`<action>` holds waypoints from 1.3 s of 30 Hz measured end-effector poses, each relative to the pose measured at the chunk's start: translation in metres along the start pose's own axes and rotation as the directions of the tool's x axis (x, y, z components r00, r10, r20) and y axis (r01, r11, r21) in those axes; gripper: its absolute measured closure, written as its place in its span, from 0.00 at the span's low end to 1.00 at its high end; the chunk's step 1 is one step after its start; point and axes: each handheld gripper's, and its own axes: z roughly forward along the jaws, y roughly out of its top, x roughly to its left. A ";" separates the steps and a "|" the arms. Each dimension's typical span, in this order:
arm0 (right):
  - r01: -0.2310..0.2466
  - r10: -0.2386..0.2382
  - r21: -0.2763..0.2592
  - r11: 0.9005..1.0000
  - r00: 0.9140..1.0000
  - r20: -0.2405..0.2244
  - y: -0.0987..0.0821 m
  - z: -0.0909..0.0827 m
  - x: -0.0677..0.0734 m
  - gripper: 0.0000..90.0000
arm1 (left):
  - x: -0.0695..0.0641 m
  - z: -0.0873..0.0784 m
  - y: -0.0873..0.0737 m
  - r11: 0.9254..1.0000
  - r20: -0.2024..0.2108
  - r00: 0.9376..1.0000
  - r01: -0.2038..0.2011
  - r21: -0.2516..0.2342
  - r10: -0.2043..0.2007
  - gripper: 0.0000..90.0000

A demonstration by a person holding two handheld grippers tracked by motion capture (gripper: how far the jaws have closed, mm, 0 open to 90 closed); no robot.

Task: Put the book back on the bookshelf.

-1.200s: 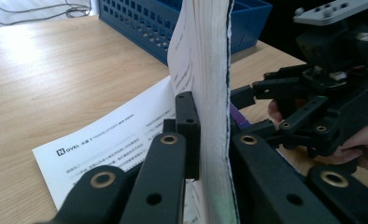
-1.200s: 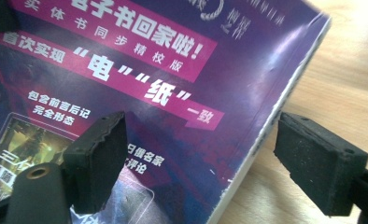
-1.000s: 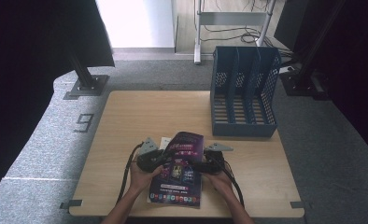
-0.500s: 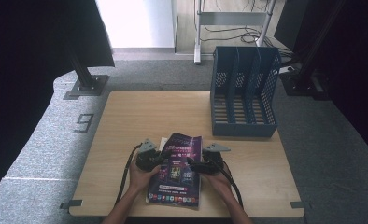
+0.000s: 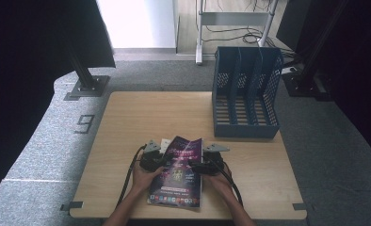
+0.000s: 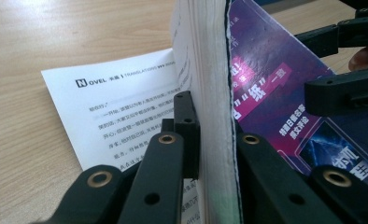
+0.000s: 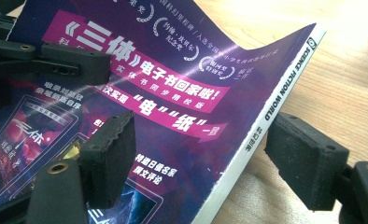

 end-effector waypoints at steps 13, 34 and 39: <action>-0.006 0.007 0.038 0.999 1.000 -0.021 0.007 0.015 -0.006 0.30 | 0.002 0.002 0.000 1.000 -0.005 1.000 -0.002 0.019 0.002 0.93; -0.022 0.022 0.022 1.000 0.999 -0.035 0.009 0.019 -0.022 0.55 | 0.002 0.002 0.000 1.000 -0.001 1.000 -0.004 0.012 0.004 0.92; -0.021 0.022 0.027 0.999 0.999 -0.042 0.009 0.019 -0.022 0.59 | 0.002 0.001 0.000 1.000 -0.004 1.000 -0.008 0.009 0.008 0.92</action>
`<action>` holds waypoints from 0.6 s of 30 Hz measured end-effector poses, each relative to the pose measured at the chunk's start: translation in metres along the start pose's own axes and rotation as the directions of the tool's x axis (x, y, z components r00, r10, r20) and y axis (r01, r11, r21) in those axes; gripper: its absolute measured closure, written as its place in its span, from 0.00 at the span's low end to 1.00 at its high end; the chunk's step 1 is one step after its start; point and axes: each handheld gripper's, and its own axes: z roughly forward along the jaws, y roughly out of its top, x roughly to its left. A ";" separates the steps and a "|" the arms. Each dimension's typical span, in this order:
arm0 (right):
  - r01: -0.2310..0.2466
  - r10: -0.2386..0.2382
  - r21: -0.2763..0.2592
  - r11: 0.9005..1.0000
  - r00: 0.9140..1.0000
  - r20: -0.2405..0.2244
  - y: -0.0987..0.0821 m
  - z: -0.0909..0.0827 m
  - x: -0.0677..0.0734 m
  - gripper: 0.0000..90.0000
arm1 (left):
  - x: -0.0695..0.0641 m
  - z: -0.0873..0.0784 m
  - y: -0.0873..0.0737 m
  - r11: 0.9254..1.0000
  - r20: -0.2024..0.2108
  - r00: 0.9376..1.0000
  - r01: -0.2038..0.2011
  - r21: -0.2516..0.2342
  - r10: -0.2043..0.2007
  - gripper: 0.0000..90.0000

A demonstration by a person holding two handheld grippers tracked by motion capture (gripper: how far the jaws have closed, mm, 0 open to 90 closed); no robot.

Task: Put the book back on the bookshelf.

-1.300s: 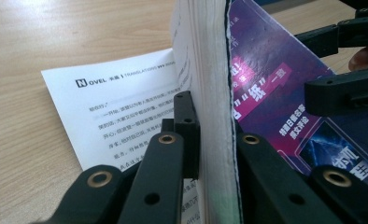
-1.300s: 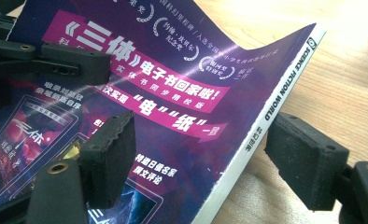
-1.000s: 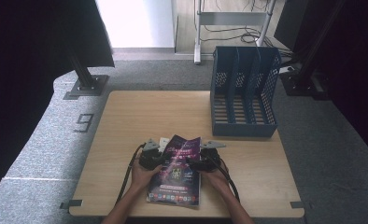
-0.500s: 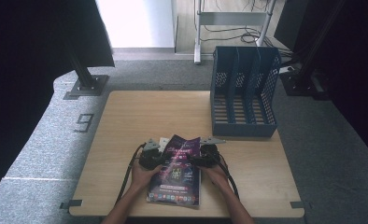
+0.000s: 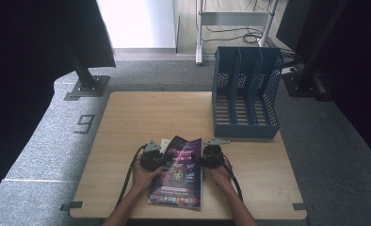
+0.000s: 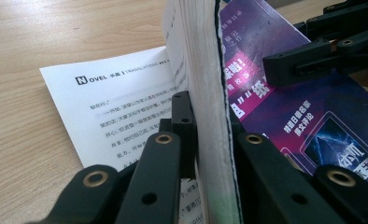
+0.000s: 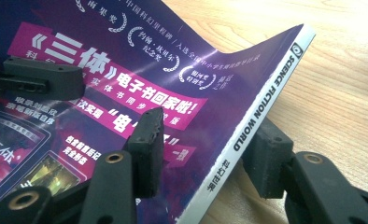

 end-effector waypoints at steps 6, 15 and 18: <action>-0.001 0.001 0.004 1.000 1.000 -0.012 0.000 0.001 -0.001 0.60 | 0.000 0.000 0.000 1.000 -0.001 1.000 -0.001 -0.002 0.001 0.93; -0.017 0.017 -0.003 1.000 1.000 -0.026 0.000 -0.001 -0.001 0.68 | -0.001 -0.001 0.001 1.000 -0.004 1.000 -0.004 -0.008 0.004 0.93; -0.040 0.039 -0.021 0.999 0.998 -0.041 0.002 -0.003 -0.002 0.71 | -0.001 -0.004 0.002 1.000 0.000 1.000 -0.004 -0.025 0.004 0.93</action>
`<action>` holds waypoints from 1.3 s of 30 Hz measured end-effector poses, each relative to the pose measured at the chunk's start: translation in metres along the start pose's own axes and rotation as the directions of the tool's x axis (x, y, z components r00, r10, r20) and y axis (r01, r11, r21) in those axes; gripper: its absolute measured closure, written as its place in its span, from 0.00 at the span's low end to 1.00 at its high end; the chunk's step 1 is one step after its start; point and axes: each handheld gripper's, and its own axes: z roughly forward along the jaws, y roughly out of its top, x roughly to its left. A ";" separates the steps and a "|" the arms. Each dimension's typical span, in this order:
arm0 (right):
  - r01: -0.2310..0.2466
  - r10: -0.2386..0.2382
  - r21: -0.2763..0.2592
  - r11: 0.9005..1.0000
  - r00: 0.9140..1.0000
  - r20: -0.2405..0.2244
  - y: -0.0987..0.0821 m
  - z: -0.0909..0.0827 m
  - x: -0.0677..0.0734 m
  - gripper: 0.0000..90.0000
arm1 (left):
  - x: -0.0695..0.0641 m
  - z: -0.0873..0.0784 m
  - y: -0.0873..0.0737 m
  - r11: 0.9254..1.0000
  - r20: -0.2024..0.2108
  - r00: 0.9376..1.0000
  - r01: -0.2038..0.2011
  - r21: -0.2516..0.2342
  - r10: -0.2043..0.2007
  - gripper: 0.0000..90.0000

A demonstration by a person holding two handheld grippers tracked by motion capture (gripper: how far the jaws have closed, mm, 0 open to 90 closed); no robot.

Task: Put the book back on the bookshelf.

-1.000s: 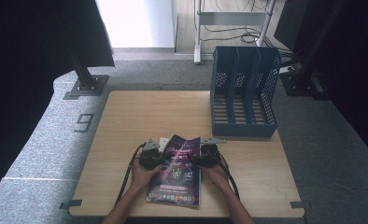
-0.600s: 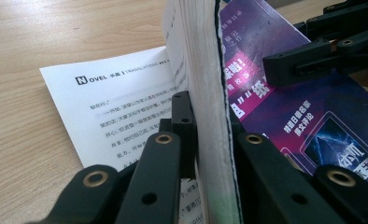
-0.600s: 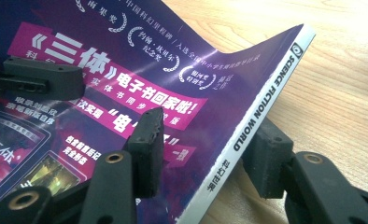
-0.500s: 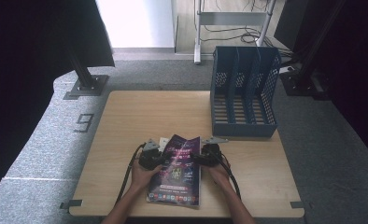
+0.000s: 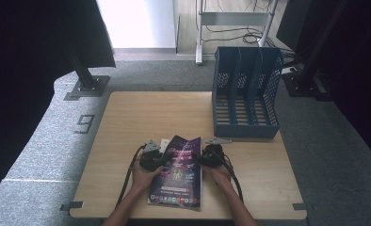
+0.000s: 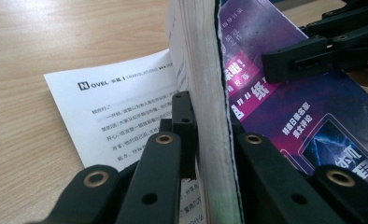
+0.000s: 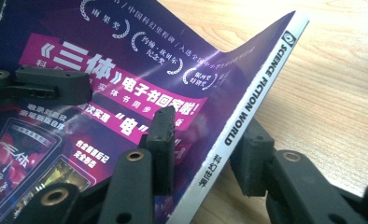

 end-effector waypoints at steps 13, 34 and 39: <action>0.030 -0.030 -0.059 0.998 1.000 -0.008 0.007 -0.019 0.011 0.75 | -0.004 -0.013 0.006 0.998 0.017 1.000 -0.018 -0.059 0.019 0.92; 0.109 -0.109 -0.156 0.982 0.994 0.007 0.018 -0.042 0.028 0.76 | -0.004 -0.032 0.016 0.989 0.058 0.998 -0.012 -0.148 0.021 0.93; 0.118 -0.118 -0.162 0.980 0.993 0.010 0.018 -0.043 0.029 0.76 | -0.003 -0.033 0.017 0.989 0.068 0.998 -0.005 -0.145 0.015 0.93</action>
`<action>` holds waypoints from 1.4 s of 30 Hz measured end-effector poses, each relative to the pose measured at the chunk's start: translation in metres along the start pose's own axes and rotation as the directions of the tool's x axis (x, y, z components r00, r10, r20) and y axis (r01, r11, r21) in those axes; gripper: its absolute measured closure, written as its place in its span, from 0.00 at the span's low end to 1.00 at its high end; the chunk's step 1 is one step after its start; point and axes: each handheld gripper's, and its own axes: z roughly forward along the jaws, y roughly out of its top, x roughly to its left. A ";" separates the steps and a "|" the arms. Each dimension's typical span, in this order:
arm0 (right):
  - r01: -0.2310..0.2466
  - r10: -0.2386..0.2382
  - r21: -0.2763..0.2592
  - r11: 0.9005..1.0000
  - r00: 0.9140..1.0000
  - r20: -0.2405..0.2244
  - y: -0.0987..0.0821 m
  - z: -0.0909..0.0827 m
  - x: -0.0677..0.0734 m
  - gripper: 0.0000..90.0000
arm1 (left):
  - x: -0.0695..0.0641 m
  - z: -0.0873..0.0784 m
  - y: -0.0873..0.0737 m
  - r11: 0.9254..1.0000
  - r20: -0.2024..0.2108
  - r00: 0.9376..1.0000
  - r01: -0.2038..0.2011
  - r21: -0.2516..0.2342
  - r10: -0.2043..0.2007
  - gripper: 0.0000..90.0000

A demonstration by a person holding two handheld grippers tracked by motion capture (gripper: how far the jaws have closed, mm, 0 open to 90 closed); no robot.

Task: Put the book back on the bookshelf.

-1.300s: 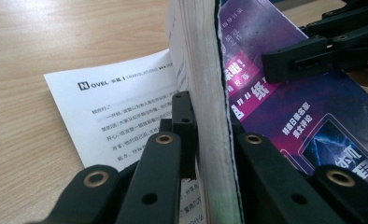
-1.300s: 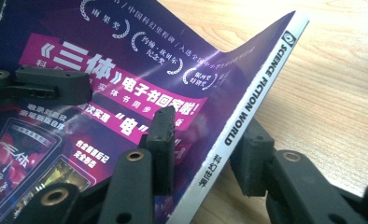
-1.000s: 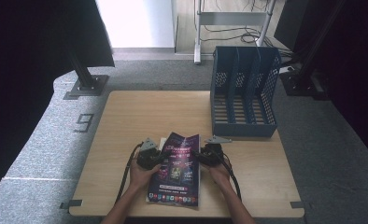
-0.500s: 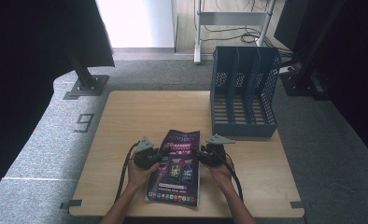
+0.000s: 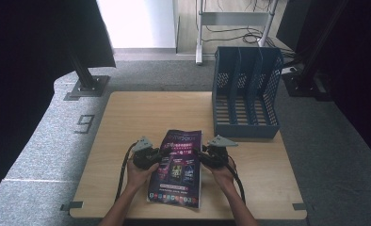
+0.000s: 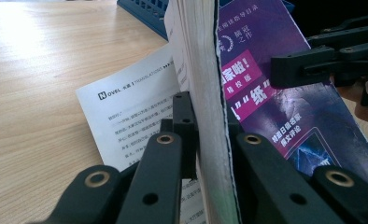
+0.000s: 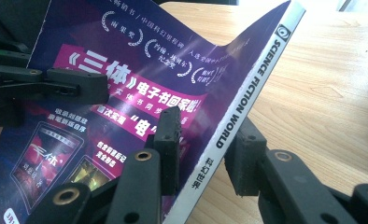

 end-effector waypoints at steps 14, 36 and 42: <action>0.030 -0.030 -0.048 0.998 1.000 0.008 0.009 -0.006 0.004 0.77 | 0.000 -0.006 0.015 1.000 0.014 1.000 -0.003 -0.025 0.003 0.94; 0.103 -0.103 -0.159 0.982 0.995 0.009 0.036 -0.022 0.011 0.81 | -0.001 -0.021 0.044 0.995 0.009 0.999 -0.042 -0.085 0.043 0.94; 0.118 -0.119 -0.183 0.976 0.993 0.009 0.042 -0.024 0.013 0.83 | -0.001 -0.025 0.051 0.994 0.005 0.999 -0.053 -0.099 0.054 0.95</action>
